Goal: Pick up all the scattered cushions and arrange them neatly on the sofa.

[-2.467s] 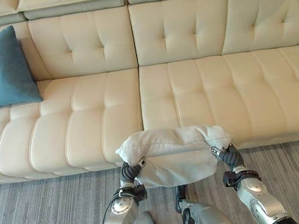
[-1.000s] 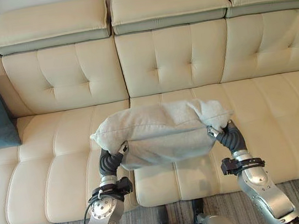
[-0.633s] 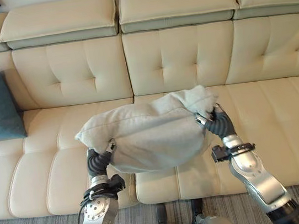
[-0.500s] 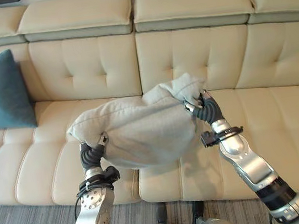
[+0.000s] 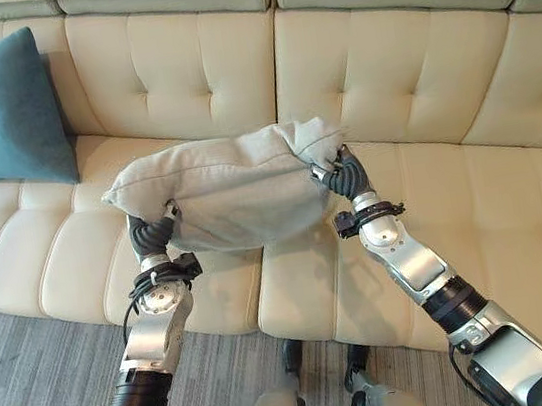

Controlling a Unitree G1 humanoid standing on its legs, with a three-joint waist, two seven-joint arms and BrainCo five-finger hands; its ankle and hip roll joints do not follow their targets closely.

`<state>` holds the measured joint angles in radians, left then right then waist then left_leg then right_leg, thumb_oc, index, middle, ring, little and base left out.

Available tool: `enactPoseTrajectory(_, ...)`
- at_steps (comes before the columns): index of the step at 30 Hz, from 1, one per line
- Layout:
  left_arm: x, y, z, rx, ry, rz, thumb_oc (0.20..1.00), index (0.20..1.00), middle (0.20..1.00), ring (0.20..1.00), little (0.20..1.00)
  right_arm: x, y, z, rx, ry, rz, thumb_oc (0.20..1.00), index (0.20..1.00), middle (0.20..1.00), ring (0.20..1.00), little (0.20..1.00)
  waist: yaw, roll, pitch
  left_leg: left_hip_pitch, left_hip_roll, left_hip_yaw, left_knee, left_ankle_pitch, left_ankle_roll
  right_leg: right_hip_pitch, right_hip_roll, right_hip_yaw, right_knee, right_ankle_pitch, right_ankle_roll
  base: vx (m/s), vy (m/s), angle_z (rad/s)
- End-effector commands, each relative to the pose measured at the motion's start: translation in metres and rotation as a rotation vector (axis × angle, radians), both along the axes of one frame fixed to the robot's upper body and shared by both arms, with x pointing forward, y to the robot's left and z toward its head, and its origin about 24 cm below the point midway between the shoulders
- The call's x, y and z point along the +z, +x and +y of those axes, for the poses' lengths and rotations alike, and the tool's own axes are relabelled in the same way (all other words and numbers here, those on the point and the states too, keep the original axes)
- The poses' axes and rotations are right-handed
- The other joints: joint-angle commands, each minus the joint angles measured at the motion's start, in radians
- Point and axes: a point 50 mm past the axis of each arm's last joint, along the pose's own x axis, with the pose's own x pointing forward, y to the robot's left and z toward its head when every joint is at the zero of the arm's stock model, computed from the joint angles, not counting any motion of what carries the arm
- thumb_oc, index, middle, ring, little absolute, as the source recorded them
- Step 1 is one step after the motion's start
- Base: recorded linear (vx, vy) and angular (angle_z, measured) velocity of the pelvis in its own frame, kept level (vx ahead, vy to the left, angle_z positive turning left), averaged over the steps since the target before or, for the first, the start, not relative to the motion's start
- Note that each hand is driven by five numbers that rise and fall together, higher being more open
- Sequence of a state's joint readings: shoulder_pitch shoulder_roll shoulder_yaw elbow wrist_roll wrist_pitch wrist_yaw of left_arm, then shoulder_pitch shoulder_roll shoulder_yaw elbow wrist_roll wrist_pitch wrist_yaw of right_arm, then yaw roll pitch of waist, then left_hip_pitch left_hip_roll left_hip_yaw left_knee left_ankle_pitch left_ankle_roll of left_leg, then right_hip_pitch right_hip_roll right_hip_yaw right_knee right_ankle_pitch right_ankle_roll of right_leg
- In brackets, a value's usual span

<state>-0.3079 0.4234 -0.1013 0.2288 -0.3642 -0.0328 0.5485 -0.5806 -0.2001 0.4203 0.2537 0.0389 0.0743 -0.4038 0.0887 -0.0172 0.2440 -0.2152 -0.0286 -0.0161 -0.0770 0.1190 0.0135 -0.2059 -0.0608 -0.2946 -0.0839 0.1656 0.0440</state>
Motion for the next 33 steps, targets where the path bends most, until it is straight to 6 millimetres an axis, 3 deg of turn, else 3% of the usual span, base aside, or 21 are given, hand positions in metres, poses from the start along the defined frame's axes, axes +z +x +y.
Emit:
enactPoseTrajectory(1, 0.073, 0.028, -0.002, 0.005, 0.126, -0.258, 0.200, 0.200, 0.200, 0.200, 0.200, 0.050, 0.002, 0.035, 0.094, 0.058, -0.202, 0.200, 0.200, 0.200, 0.200, 0.200, -0.014, -0.005, 0.048, -0.001, -0.010, 0.099, 0.027, -0.096, -0.024, 0.047, -0.028, 0.059, 0.048, -0.186, 0.051, 0.00, 0.022, -0.05)
enactPoseTrajectory(8, 0.123, 0.063, -0.001, 0.068, 0.212, -0.302, 0.200, 0.200, 0.200, 0.200, 0.200, 0.066, 0.022, 0.051, 0.069, -0.049, -0.216, 0.200, 0.200, 0.200, 0.200, 0.200, -0.029, 0.005, 0.076, -0.091, -0.008, 0.102, 0.066, -0.089, -0.031, -0.040, -0.033, 0.066, 0.083, -0.182, 0.049, 0.01, 0.003, -0.06)
enactPoseTrajectory(9, 0.152, 0.066, 0.002, 0.093, 0.253, -0.365, 0.200, 0.200, 0.200, 0.200, 0.200, 0.086, 0.031, 0.047, 0.018, -0.066, -0.263, 0.200, 0.200, 0.200, 0.200, 0.200, -0.029, 0.004, 0.077, -0.108, -0.008, 0.097, 0.066, -0.086, -0.034, -0.055, -0.032, 0.064, 0.082, -0.180, 0.052, 0.06, 0.005, -0.01)
enactPoseTrajectory(10, 0.154, 0.067, 0.001, 0.093, 0.254, -0.368, 0.200, 0.200, 0.200, 0.200, 0.200, 0.088, 0.032, 0.047, 0.017, -0.065, -0.266, 0.200, 0.200, 0.200, 0.200, 0.200, -0.028, 0.003, 0.079, -0.109, -0.008, 0.097, 0.066, -0.086, -0.034, -0.056, -0.032, 0.063, 0.083, -0.180, 0.052, 0.06, -0.005, 0.00)
enactPoseTrajectory(15, 0.202, 0.078, -0.001, 0.106, 0.310, -0.420, 0.200, 0.200, 0.200, 0.200, 0.200, 0.118, 0.053, 0.037, -0.092, -0.134, -0.293, 0.200, 0.200, 0.200, 0.200, 0.200, -0.025, -0.002, 0.091, -0.138, -0.010, 0.091, 0.075, -0.082, -0.038, -0.083, -0.030, 0.057, 0.092, -0.176, 0.055, 0.01, -0.009, 0.12)
enactPoseTrajectory(21, 0.244, 0.086, -0.002, 0.153, 0.394, -0.407, 0.200, 0.200, 0.200, 0.200, 0.200, 0.129, 0.072, 0.023, -0.186, -0.198, -0.226, 0.200, 0.200, 0.200, 0.200, 0.200, -0.020, -0.009, 0.105, -0.158, -0.008, 0.084, 0.064, -0.063, -0.044, -0.101, -0.024, 0.049, 0.085, -0.162, 0.060, 0.00, -0.009, 0.08)
enactPoseTrajectory(26, 0.270, 0.089, -0.009, 0.158, 0.404, -0.409, 0.200, 0.200, 0.200, 0.200, 0.200, 0.153, 0.081, 0.008, -0.261, -0.284, -0.249, 0.200, 0.200, 0.200, 0.200, 0.200, -0.011, -0.012, 0.106, -0.162, -0.007, 0.077, 0.043, -0.048, -0.050, -0.102, -0.019, 0.041, 0.065, -0.154, 0.066, 0.01, -0.010, 0.05)
enactPoseTrajectory(27, 0.273, 0.089, -0.012, 0.150, 0.412, -0.412, 0.241, 0.241, 0.241, 0.241, 0.241, 0.155, 0.082, 0.006, -0.269, -0.292, -0.248, 0.200, 0.200, 0.200, 0.200, 0.200, -0.010, -0.012, 0.105, -0.161, -0.008, 0.075, 0.041, -0.046, -0.051, -0.101, -0.018, 0.041, 0.063, -0.153, 0.066, 0.01, 0.006, 0.08)
enactPoseTrajectory(28, 0.276, 0.090, -0.013, 0.144, 0.392, -0.414, 1.000, 1.000, 1.000, 1.000, 1.000, 0.164, 0.082, 0.003, -0.284, -0.327, -0.265, 0.517, 0.517, 0.517, 0.517, 0.517, -0.007, -0.014, 0.104, -0.158, -0.008, 0.073, 0.035, -0.045, -0.052, -0.099, -0.018, 0.040, 0.059, -0.152, 0.067, 0.02, 0.005, 0.09)
enactPoseTrajectory(29, 0.282, 0.089, -0.019, 0.108, 0.359, -0.435, 1.000, 1.000, 1.000, 1.000, 1.000, 0.168, 0.083, -0.002, -0.292, -0.335, -0.261, 1.000, 1.000, 1.000, 1.000, 1.000, -0.003, -0.015, 0.104, -0.152, -0.009, 0.069, 0.030, -0.043, -0.051, -0.092, -0.018, 0.039, 0.053, -0.151, 0.069, 0.02, 0.003, 0.08)
enactPoseTrajectory(33, 0.278, 0.091, -0.017, 0.068, 0.226, -0.444, 1.000, 1.000, 1.000, 1.000, 1.000, 0.181, 0.084, -0.014, -0.331, -0.404, -0.285, 1.000, 1.000, 1.000, 1.000, 1.000, -0.004, -0.021, 0.100, -0.134, -0.011, 0.066, 0.017, -0.042, -0.053, -0.073, -0.017, 0.036, 0.037, -0.146, 0.072, 0.03, 0.002, 0.05)
